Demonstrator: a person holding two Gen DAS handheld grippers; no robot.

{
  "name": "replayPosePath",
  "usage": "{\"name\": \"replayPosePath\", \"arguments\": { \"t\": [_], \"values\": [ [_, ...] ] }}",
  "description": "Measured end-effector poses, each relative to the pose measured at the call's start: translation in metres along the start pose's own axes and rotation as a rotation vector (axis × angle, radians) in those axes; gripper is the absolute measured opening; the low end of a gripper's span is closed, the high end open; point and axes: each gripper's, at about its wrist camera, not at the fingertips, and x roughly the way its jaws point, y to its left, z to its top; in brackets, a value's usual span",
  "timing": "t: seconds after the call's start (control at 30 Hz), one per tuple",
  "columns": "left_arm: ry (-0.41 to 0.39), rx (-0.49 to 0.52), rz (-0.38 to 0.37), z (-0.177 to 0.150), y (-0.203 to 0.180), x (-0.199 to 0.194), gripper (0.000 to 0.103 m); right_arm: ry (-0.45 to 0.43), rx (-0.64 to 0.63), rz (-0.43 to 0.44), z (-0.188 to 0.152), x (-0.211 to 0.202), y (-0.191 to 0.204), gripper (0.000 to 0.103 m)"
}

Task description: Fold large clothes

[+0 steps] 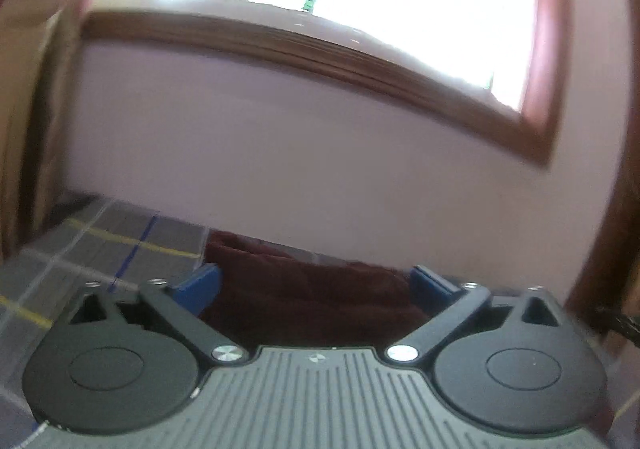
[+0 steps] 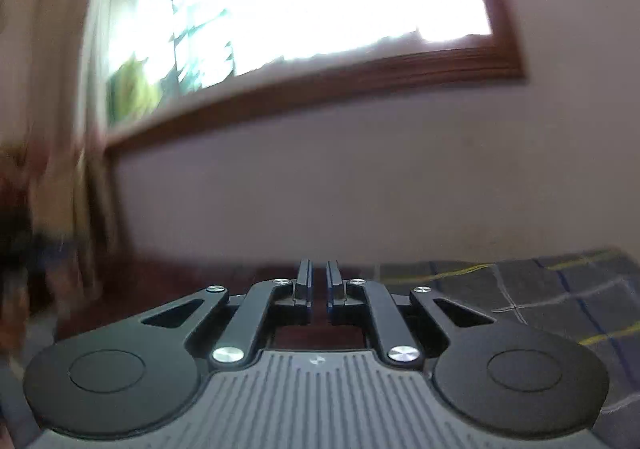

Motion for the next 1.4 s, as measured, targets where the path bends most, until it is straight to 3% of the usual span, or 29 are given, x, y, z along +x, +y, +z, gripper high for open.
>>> {"name": "replayPosePath", "arguments": {
  "t": [0.13,0.23,0.37,0.5,0.57,0.83,1.23,1.3,1.4],
  "values": [
    [0.079,0.224,-0.074,-0.006,-0.051,0.032,0.055,0.122,-0.055,0.033,-0.013,0.043,0.012,0.006],
    [0.075,0.363,-0.054,-0.013,-0.076,0.07,0.053,0.154,-0.124,0.046,-0.015,0.067,0.024,0.006],
    [0.083,0.424,-0.009,-0.013,-0.074,0.127,0.053,0.205,-0.146,0.046,-0.011,0.099,0.019,0.006],
    [0.186,0.374,0.034,-0.02,-0.052,0.172,0.053,0.252,-0.134,0.041,-0.017,0.13,0.003,0.005],
    [0.242,0.256,0.007,-0.027,-0.031,0.187,0.053,0.258,-0.114,0.039,-0.023,0.138,-0.004,0.005],
    [0.293,0.091,-0.001,-0.049,-0.003,0.218,0.054,0.317,0.01,0.048,-0.041,0.174,-0.022,0.002],
    [0.341,0.027,0.025,-0.051,0.007,0.22,0.054,0.372,0.306,0.112,-0.048,0.19,-0.074,0.001],
    [0.338,0.033,0.036,-0.051,0.006,0.219,0.054,0.361,0.351,0.09,-0.047,0.185,-0.086,0.001],
    [0.334,0.035,0.041,-0.05,0.006,0.219,0.054,0.353,0.222,-0.045,-0.038,0.169,-0.083,0.001]
  ]
}}
